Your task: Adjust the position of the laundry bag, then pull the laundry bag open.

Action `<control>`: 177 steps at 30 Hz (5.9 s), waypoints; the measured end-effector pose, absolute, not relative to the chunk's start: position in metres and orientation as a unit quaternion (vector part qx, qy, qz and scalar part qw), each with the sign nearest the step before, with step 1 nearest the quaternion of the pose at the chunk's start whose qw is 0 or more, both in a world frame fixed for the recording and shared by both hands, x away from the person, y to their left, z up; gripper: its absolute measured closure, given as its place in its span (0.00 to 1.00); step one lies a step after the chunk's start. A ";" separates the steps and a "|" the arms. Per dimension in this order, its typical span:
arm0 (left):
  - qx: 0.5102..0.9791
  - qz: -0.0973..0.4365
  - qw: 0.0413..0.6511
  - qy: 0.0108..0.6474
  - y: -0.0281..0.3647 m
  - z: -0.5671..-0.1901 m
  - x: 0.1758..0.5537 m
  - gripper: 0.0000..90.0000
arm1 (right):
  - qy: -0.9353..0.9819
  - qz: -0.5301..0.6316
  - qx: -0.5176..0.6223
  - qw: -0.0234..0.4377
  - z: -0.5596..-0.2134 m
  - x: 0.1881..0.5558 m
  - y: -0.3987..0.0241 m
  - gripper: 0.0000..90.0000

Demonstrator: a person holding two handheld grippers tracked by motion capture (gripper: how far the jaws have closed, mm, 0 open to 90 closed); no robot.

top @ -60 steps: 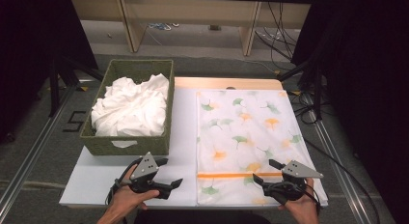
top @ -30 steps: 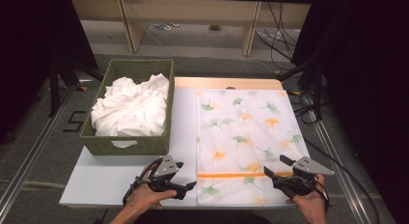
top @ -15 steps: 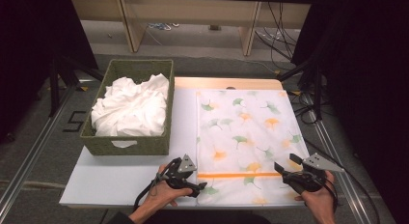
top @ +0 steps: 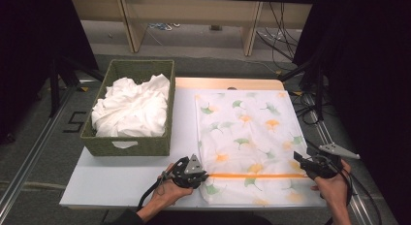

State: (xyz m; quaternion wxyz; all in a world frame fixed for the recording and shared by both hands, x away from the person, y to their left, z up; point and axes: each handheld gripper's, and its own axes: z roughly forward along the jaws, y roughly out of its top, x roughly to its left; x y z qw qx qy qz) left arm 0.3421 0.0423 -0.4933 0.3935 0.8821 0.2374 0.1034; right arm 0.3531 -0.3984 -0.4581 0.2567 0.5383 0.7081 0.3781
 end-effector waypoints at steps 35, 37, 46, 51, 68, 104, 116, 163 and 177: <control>0.874 0.118 0.383 0.276 0.092 -0.479 0.353 0.93 | 0.767 0.336 0.495 0.231 -0.474 0.437 -0.364 1.00; 0.866 0.114 0.387 0.295 0.102 -0.479 0.354 0.93 | 0.778 0.335 0.483 0.221 -0.474 0.440 -0.354 1.00; 0.869 0.117 0.376 0.300 0.120 -0.480 0.352 0.93 | 0.799 0.329 0.449 0.228 -0.472 0.445 -0.330 1.00; 0.868 0.116 0.376 0.304 0.124 -0.480 0.350 0.92 | 0.804 0.320 0.456 0.208 -0.474 0.443 -0.327 1.00; 0.868 0.153 0.350 0.316 0.116 -0.476 0.345 0.50 | 0.790 0.349 0.456 0.213 -0.457 0.423 -0.335 0.53; 0.845 0.123 0.426 0.298 0.057 -0.472 0.348 0.19 | 0.769 0.359 0.498 0.177 -0.465 0.337 -0.361 0.37; 0.847 0.116 0.434 0.283 0.039 -0.474 0.348 0.18 | 0.755 0.355 0.524 0.170 -0.470 0.321 -0.369 0.38; 0.863 0.083 0.442 0.230 -0.007 -0.477 0.340 0.22 | 0.805 0.336 0.460 0.165 -0.473 0.335 -0.357 0.94; 0.861 0.041 0.462 0.207 -0.047 -0.475 0.343 0.35 | 0.806 0.377 0.402 0.216 -0.439 0.330 -0.344 0.95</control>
